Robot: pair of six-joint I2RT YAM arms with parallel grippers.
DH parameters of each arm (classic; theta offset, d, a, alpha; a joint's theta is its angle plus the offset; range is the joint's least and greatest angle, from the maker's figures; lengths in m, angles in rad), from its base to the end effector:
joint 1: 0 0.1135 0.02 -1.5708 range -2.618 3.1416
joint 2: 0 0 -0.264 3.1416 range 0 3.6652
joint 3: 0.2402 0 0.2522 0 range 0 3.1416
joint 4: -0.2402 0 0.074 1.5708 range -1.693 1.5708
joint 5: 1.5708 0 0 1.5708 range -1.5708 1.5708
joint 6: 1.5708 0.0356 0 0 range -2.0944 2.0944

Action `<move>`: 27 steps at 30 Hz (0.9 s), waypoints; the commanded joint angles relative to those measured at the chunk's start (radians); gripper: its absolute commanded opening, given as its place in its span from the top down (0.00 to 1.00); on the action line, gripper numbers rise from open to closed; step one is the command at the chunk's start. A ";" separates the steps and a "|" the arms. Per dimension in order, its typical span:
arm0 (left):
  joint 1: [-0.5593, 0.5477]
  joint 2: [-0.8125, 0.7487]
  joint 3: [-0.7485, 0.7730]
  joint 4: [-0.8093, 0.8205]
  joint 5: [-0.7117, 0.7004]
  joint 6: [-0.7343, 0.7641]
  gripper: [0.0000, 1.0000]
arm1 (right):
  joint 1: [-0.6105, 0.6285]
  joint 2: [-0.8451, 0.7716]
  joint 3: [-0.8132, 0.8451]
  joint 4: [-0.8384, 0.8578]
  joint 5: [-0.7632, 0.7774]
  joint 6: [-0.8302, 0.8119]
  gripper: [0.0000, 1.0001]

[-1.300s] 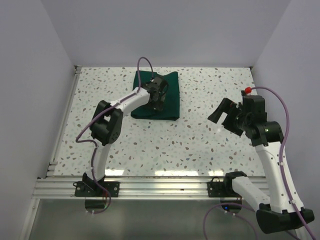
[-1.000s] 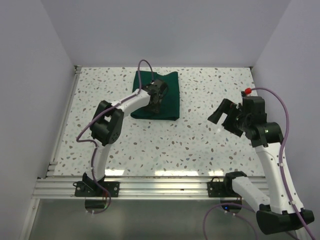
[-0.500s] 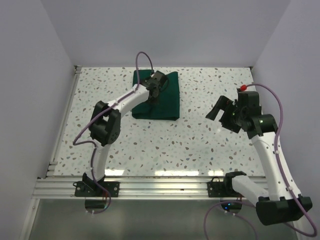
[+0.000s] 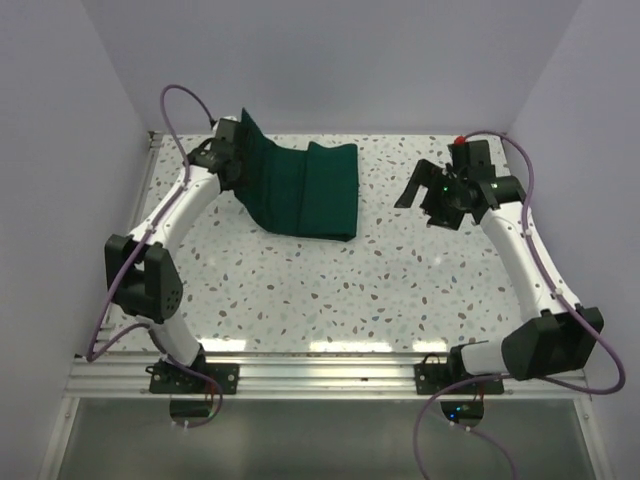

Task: Open and lay out the surgical kit
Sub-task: Open the surgical kit at the center of the board.

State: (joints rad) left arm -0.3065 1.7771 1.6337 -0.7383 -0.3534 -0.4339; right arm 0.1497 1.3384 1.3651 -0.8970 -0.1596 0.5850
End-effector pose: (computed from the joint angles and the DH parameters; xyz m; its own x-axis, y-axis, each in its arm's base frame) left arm 0.3788 -0.1069 0.3134 -0.6985 -0.1927 -0.6892 -0.2429 0.9697 -0.0250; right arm 0.2689 0.0463 0.3535 -0.7675 0.4356 -0.4703 0.2102 0.8641 0.4572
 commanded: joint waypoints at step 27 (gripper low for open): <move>0.158 -0.349 -0.443 0.028 0.249 -0.071 0.00 | 0.560 1.077 1.190 -0.299 0.334 -0.056 0.08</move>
State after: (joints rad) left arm -0.1463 1.4807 1.2255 -0.7048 -0.1665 -0.4835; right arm 0.6899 2.3436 2.4260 -1.0950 0.1017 0.5171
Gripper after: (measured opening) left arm 0.994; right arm 0.928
